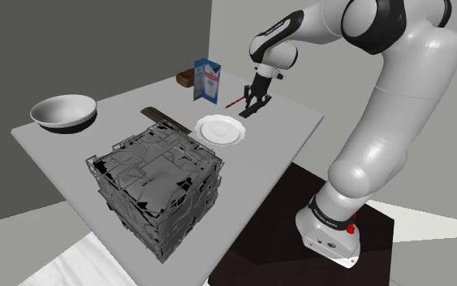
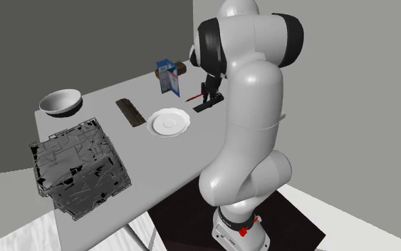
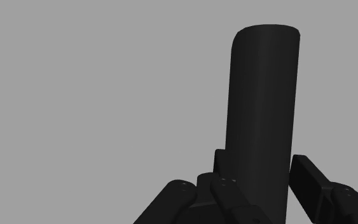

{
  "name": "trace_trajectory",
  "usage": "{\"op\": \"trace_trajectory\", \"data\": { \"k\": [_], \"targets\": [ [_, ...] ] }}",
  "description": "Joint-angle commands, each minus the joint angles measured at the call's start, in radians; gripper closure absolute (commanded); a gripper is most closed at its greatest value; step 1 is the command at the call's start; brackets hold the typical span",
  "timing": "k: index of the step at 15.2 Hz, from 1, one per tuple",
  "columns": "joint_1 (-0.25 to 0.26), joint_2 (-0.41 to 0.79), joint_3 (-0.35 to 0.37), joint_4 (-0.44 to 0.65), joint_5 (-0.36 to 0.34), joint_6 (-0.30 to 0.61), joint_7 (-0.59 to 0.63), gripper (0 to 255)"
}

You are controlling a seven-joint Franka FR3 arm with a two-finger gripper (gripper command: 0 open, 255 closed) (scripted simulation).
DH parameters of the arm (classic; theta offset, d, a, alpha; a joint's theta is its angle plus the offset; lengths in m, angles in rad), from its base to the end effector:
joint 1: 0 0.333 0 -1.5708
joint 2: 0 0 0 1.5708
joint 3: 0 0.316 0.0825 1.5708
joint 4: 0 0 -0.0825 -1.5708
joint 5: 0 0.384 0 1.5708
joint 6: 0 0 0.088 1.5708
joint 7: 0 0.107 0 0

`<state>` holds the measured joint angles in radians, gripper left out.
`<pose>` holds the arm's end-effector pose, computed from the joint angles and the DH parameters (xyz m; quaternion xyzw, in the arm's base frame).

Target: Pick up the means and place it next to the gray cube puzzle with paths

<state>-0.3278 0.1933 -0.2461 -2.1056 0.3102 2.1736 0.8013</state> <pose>0.4763 -0.2918 0.3202 -0.7045 0.7005 0.0678 0.0914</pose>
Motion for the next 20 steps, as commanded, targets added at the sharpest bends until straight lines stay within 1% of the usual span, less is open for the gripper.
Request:
{"op": "trace_trajectory", "data": {
  "k": [1, 20],
  "targets": [
    [0.001, -0.013, -0.002, 0.009, -0.008, -0.021, 0.009, 255],
    [0.004, -0.129, -0.012, 0.129, -0.072, -0.245, 0.086, 255]
  ]
}}
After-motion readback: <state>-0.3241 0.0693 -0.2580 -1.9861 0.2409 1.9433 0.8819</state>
